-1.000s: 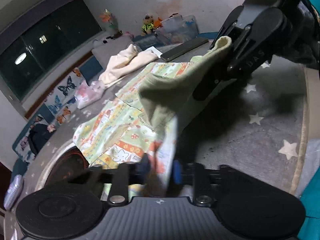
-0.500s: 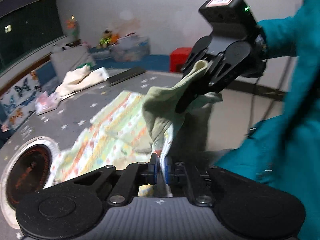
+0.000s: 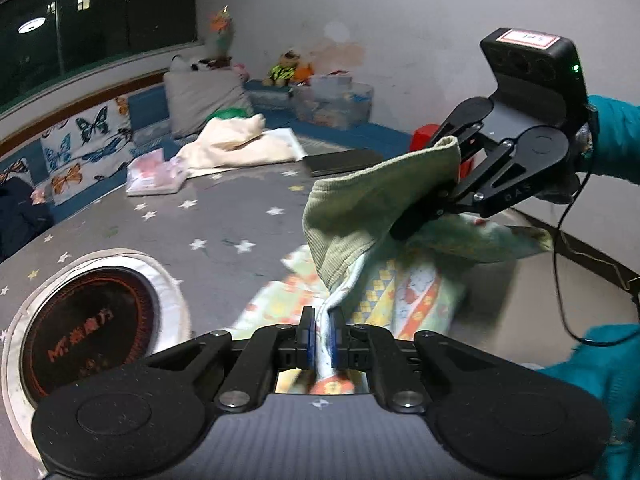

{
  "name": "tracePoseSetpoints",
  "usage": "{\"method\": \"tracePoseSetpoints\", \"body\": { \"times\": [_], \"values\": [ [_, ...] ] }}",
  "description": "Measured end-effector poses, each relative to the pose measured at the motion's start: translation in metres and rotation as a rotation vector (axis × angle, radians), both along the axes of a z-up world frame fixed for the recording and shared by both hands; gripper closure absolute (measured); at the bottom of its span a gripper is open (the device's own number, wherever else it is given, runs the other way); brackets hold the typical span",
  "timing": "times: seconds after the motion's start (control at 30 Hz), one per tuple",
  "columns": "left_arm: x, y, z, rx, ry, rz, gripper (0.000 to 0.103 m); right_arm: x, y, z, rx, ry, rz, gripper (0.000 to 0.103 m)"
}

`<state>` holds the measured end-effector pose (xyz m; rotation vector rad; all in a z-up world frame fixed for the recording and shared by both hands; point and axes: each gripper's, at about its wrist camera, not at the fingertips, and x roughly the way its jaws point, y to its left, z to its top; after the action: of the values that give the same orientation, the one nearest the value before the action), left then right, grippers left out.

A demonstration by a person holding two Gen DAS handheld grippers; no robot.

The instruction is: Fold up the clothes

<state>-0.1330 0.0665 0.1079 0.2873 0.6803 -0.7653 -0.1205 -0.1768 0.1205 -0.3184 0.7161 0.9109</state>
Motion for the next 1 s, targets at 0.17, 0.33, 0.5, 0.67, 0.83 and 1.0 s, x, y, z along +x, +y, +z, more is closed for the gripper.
{"method": "tracePoseSetpoints", "body": {
  "times": [0.17, 0.33, 0.5, 0.67, 0.83, 1.0],
  "values": [
    [0.053, 0.001, -0.027, 0.035, 0.041, 0.059, 0.095, 0.053, 0.01, -0.032, -0.025, 0.034, -0.028, 0.097],
    [0.083, 0.003, -0.058, 0.048, 0.092, 0.133, 0.095, 0.089, 0.013, -0.074, -0.01, 0.095, -0.082, 0.096],
    [0.087, 0.009, -0.073, 0.049, 0.119, 0.17, 0.095, 0.099, 0.003, -0.085, 0.059, 0.127, -0.151, 0.073],
    [0.085, 0.01, -0.073, 0.054, 0.105, 0.184, 0.091, 0.077, -0.03, -0.059, 0.134, 0.052, -0.247, 0.059],
    [0.085, 0.01, -0.073, 0.057, 0.103, 0.196, 0.089, 0.018, -0.054, -0.021, 0.168, -0.064, -0.227, 0.036],
    [0.085, 0.009, -0.072, 0.07, 0.097, 0.215, 0.084, -0.021, -0.05, -0.025, 0.102, -0.126, -0.18, 0.021]
  ]
}}
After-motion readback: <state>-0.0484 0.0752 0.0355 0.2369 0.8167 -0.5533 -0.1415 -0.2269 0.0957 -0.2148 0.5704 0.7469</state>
